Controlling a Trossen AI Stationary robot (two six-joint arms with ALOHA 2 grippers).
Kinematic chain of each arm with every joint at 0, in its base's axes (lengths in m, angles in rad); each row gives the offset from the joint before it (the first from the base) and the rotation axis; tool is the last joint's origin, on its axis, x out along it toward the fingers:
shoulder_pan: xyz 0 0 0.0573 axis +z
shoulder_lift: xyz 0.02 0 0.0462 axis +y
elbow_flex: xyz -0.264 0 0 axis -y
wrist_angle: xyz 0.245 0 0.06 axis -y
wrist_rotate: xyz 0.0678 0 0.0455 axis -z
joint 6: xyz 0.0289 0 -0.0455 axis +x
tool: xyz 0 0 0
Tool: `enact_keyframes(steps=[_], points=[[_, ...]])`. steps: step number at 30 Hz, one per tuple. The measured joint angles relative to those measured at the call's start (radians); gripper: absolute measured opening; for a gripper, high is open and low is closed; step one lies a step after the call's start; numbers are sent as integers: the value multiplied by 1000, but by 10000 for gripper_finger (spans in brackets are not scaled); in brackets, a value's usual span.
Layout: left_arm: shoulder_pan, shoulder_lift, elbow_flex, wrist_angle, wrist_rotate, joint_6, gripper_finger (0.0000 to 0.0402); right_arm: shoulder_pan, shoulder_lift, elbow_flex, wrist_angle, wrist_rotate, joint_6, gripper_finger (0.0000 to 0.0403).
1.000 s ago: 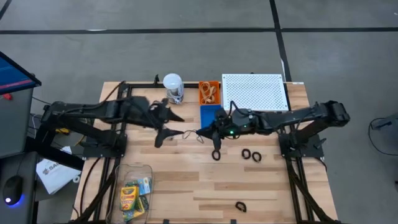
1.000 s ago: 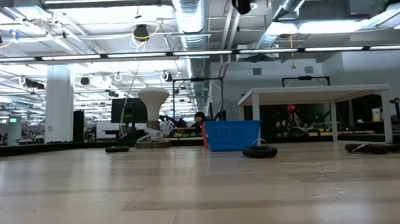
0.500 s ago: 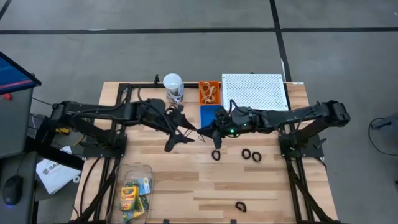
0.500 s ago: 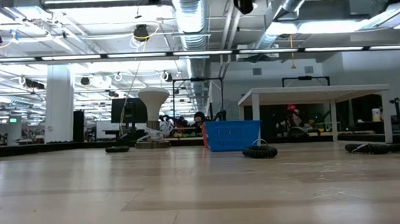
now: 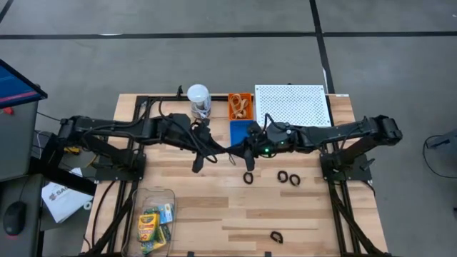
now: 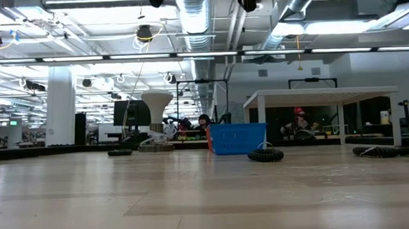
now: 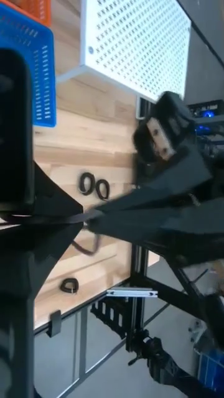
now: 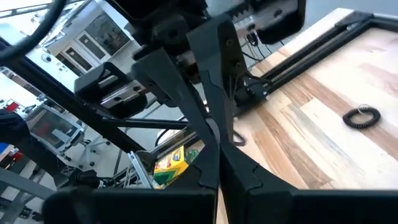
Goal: Pick & Place Office Desk Supplies
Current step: Put the purple rubber band into the orange basket
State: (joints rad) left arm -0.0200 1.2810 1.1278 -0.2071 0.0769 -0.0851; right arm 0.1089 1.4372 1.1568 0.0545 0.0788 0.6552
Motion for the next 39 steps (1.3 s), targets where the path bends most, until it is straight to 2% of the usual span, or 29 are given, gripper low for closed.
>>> enact_keyframes(steps=[8, 13, 17, 24, 26, 28, 31, 39], points=[[6, -42, 1, -150, -82, 0, 2, -13, -7, 0, 188, -1, -38, 37], [6, -67, 0, -263, -143, -3, 1, -36, -52, -2, 183, -2, -74, 75], [21, -67, 0, -269, -168, -29, 1, -59, -119, 1, 146, -1, -91, 98], [132, -20, 2, -64, -171, -79, 1, -87, -236, 0, -131, 5, -106, 110], [179, 13, 1, -20, -142, -80, 1, -85, -261, 0, -187, 15, -100, 110], [218, 61, 2, 58, -98, -83, 0, -81, -286, 0, -216, 22, -95, 110], [260, 139, 1, 140, -86, -84, 0, -70, -323, 0, -247, 28, -82, 110], [336, 330, 17, 352, -163, -159, 0, -35, -413, 0, -273, 55, -68, 111]])
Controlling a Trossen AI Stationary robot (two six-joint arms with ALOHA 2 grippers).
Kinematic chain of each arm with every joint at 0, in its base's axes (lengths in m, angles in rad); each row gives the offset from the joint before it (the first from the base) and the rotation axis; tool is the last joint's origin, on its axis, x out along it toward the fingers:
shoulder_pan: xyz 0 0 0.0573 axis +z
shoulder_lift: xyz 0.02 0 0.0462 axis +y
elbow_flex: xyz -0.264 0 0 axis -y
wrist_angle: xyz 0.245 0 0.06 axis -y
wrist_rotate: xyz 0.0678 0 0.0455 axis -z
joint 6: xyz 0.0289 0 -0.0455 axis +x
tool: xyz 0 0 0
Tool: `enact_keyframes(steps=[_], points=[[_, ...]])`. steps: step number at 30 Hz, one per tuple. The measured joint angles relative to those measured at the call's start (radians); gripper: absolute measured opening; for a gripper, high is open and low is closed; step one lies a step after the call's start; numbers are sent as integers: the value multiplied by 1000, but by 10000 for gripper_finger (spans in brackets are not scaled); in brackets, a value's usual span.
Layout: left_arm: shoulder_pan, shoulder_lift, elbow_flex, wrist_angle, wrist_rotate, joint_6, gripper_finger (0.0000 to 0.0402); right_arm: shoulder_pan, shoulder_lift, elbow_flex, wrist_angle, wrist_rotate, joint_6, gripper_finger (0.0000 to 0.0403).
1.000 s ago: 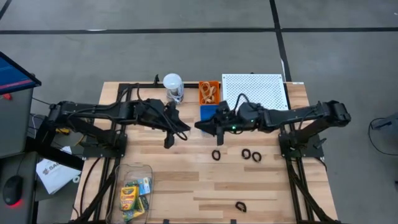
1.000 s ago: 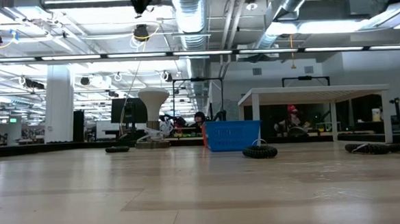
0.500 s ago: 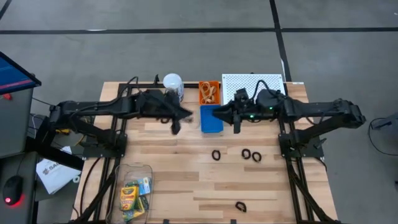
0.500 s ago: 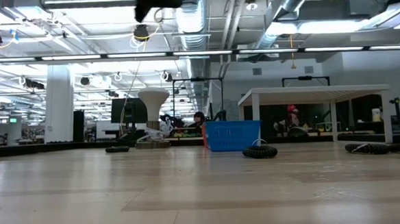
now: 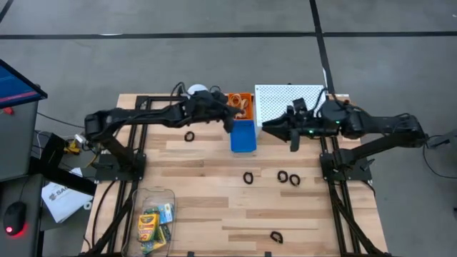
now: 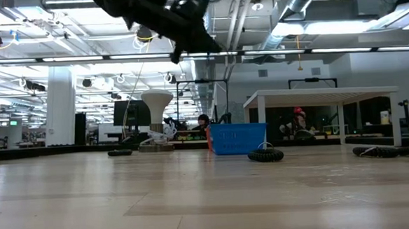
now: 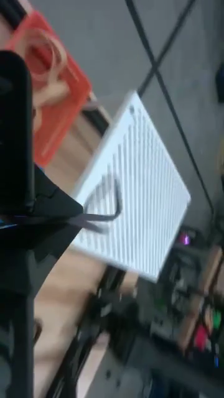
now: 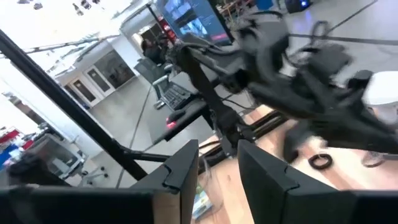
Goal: Pick & Place Office Desk Supplies
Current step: Put the purple rubber band into the orange basket
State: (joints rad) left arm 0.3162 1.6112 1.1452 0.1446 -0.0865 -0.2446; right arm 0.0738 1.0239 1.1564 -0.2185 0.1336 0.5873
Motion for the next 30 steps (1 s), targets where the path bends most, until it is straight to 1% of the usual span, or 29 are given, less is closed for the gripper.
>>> enact_keyframes(steps=[2, 6, 10, 13, 15, 20, 23, 30], points=[[14, 46, 31, 2, -40, -6, 0, 12, -18, 0, -10, 19, 4, 111], [48, 137, 106, -8, -49, -27, 0, 26, -44, 0, -27, 55, 4, 111], [78, 209, 155, -14, -101, -64, 0, 22, -56, 0, -39, 60, 7, 111], [110, 253, 160, -8, -98, -113, 0, 24, -57, 0, -39, 60, 7, 111], [131, 286, 160, -7, -77, -148, 0, 24, -56, 0, -47, 59, 7, 111], [156, 354, 160, 22, -37, -182, 0, 24, -56, 0, -49, 59, 7, 111], [156, 370, 161, 38, -11, -184, 0, 24, -56, 0, -51, 55, 7, 111], [160, 370, 161, 38, -14, -184, 1, 25, -56, 0, -62, 51, 7, 111]])
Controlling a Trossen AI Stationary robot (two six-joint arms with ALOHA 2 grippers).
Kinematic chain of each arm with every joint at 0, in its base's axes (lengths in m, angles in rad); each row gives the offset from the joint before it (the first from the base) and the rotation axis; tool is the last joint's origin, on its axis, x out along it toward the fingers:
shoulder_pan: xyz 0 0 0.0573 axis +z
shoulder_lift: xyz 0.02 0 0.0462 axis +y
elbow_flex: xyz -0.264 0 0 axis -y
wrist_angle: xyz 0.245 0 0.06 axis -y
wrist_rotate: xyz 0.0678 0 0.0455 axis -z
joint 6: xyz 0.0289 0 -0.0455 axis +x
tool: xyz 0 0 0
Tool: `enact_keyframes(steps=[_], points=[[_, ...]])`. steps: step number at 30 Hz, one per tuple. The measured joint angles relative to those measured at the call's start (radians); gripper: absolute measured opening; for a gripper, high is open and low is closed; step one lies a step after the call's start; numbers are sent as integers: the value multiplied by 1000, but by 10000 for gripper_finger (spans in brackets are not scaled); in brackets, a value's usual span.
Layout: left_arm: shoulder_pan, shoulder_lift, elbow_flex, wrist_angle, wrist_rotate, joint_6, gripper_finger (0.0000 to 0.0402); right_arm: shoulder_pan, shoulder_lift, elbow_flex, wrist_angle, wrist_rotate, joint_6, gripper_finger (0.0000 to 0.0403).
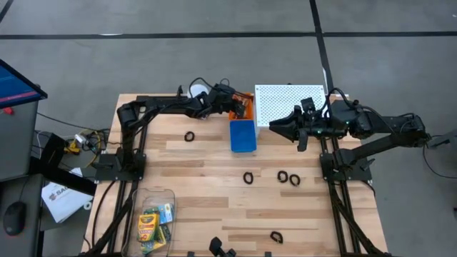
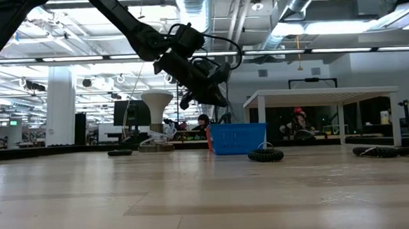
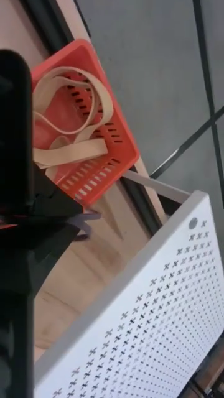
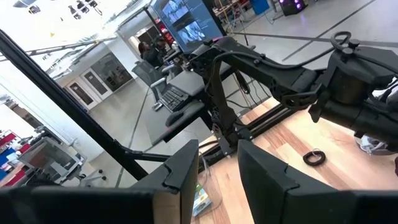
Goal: Pick & Place Office Desk Supplies
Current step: Put the purple rubber band into the orange basket, then put the black spring keychain into the blue basket
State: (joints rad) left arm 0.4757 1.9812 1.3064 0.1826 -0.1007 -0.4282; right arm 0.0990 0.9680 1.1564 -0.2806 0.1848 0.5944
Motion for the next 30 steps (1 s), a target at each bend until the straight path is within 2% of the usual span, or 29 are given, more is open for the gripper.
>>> enact_keyframes(steps=[8, 22, 26, 30], points=[[2, 0, 0, 18, -4, 1, 14, 0, 0, 0, 0, 0, -3, 111], [-1, -1, 0, 95, 6, 1, 154, 0, 0, 0, -1, 0, -16, 111], [-12, -27, 0, 107, 40, -1, 172, 0, 0, 0, -2, 0, -20, 111], [-27, -76, -1, 53, 122, 4, 176, -2, 0, 0, -3, 0, -29, 111]])
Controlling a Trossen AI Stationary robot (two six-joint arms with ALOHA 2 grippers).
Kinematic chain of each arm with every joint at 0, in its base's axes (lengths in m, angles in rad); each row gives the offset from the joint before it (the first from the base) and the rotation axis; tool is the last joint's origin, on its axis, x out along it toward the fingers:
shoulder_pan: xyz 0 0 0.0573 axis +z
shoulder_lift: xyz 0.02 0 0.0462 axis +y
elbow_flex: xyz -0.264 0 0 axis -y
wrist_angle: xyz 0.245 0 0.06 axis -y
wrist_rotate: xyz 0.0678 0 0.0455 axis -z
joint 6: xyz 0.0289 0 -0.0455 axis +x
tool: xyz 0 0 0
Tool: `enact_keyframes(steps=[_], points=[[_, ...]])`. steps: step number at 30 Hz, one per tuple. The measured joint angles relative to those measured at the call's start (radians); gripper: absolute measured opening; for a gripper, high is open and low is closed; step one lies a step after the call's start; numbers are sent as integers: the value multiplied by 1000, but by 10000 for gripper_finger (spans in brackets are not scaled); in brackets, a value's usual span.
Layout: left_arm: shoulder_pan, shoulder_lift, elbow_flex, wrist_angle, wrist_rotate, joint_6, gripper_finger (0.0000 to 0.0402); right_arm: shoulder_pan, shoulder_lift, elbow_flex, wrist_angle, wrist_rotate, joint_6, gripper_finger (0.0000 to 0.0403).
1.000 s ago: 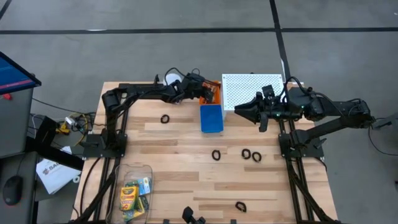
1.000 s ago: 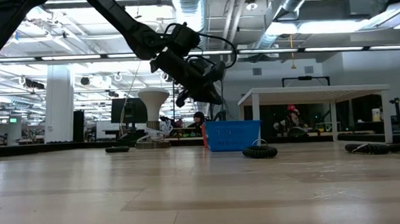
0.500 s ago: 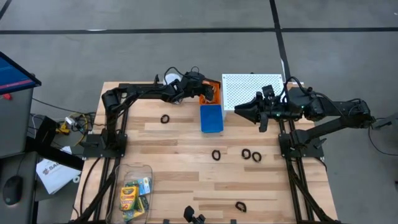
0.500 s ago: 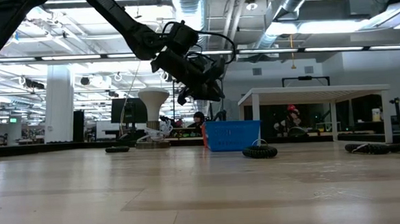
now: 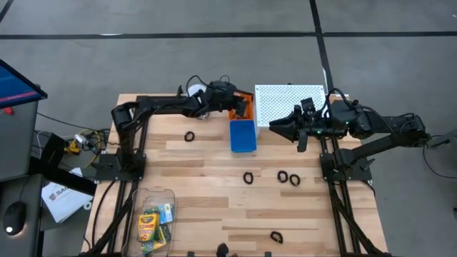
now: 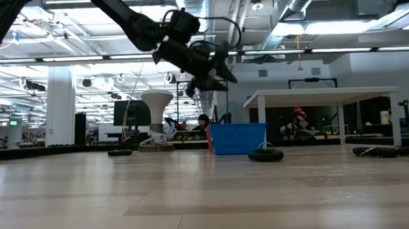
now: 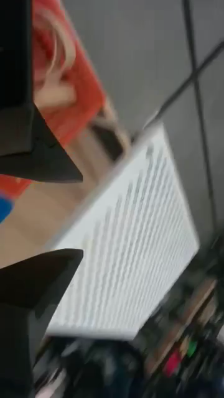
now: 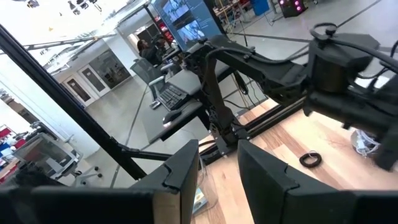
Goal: Pick & Place Office Desk Supplies
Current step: Put the black spring keychain into the blue basket
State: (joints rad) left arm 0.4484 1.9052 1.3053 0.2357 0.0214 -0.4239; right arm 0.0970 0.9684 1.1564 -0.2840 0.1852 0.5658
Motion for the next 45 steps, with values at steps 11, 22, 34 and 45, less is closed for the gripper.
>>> enact_keyframes(steps=[11, 22, 34, 45], points=[[-98, -330, 1, -801, 611, 441, 177, 1, 0, 0, -7, 3, -6, 111], [-330, -659, -32, -1431, 153, 301, 177, 2, 0, 0, -79, 3, 33, 111], [-52, -666, -421, -1059, 40, 153, 167, -3, 0, 0, -100, 26, 37, 111], [34, -380, -453, -823, 69, 153, 121, 4, 0, 0, -97, 26, 89, 111]])
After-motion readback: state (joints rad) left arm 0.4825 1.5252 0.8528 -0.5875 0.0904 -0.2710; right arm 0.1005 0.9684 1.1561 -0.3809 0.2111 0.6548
